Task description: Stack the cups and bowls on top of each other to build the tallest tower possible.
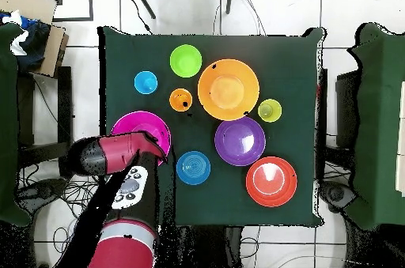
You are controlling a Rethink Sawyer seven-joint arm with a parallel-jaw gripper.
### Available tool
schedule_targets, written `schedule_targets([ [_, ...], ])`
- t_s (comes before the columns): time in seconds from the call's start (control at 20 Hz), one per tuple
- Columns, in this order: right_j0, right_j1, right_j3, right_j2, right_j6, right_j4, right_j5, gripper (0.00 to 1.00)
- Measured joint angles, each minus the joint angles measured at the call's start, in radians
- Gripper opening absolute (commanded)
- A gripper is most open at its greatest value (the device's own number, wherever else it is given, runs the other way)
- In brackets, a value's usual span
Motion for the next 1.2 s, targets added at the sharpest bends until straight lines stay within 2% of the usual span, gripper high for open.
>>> schedule_targets([
  [0.75, 0.023, 0.104, -0.058, -0.020, 0.000, 0.000, -0.034, 0.00],
  [1.2, 0.038, 0.119, -0.078, -0.045, 0.000, 0.000, -0.039, 0.00],
])
